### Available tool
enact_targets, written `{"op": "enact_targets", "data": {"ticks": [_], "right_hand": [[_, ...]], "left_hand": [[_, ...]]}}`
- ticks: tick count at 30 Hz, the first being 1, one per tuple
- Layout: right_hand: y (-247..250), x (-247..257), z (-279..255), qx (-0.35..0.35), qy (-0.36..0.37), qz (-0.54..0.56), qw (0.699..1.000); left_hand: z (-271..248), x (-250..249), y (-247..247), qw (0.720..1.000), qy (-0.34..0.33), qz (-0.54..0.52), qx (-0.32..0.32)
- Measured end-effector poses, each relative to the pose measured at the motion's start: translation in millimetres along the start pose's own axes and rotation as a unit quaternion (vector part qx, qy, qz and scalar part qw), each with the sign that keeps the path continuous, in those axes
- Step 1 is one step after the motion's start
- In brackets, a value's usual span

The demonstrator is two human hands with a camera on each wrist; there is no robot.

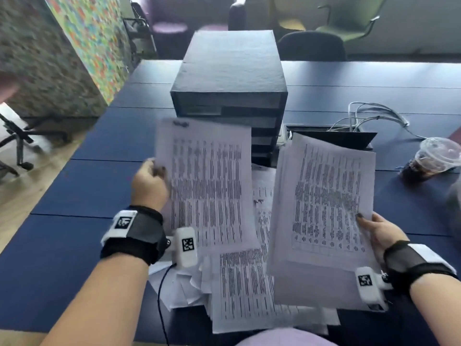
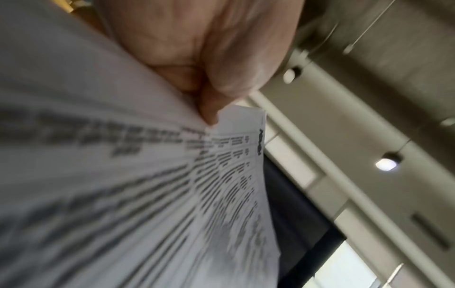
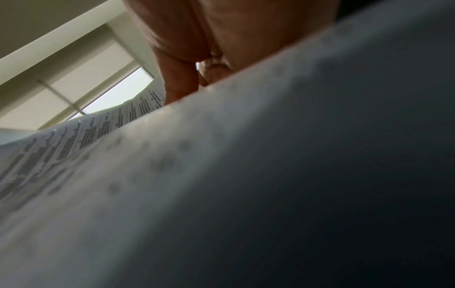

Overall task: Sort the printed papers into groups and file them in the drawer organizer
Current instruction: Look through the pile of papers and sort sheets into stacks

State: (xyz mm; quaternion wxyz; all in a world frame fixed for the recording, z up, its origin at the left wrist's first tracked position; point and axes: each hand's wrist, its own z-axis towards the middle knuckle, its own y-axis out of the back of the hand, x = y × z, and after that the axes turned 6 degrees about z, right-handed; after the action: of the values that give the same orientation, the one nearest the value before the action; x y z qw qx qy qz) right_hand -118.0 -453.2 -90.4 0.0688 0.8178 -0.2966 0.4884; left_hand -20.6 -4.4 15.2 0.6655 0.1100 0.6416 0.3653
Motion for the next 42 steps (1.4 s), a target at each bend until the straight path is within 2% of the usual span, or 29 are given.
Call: {"op": "enact_targets", "data": {"ticks": [3,5,8,14,21,24,27,29,33,39,42], "right_hand": [[1.9,7.7,-8.3,0.020,-0.008,0.036,0.999],[-2.3,8.7,-12.3,0.034,-0.015,0.051,0.998],[-11.1,6.7,-15.2,0.054,-0.026,0.050,0.997],[-27.2,-16.8,-13.6,0.063,-0.051,-0.001,0.997],[-30.7,-34.3,-1.0,0.033,-0.080,-0.063,0.994],[-28.6,-37.5,3.2,0.024,-0.079,-0.074,0.994],[-26.8,-39.1,6.9,0.022,-0.075,-0.078,0.994],[-27.2,-39.2,7.0,0.021,-0.071,-0.080,0.994],[-31.6,-36.5,5.5,0.024,-0.068,-0.102,0.992],[-43.9,-34.4,9.4,0.032,-0.061,-0.137,0.988],[-46.6,-42.0,19.3,0.020,-0.049,-0.194,0.979]], "left_hand": [[-19.1,33.7,-34.2,0.986,0.096,0.051,0.129],[-31.5,48.7,-50.8,0.973,0.153,0.024,0.173],[-49.2,50.6,-65.2,0.951,0.224,-0.068,0.201],[-61.5,47.6,-78.5,0.924,0.273,-0.161,0.215],[-66.9,41.3,-89.5,0.941,0.215,-0.223,0.140],[-64.5,40.2,-89.4,0.965,0.165,-0.174,0.106],[-61.0,41.9,-86.9,0.975,0.156,-0.147,0.056],[-57.2,45.3,-86.4,0.975,0.153,-0.138,0.078],[-55.0,49.9,-90.7,0.965,0.136,-0.113,0.192],[-60.4,54.8,-102.6,0.960,0.105,-0.041,0.256],[-48.2,58.9,-100.5,0.966,0.091,0.031,0.240]]}}
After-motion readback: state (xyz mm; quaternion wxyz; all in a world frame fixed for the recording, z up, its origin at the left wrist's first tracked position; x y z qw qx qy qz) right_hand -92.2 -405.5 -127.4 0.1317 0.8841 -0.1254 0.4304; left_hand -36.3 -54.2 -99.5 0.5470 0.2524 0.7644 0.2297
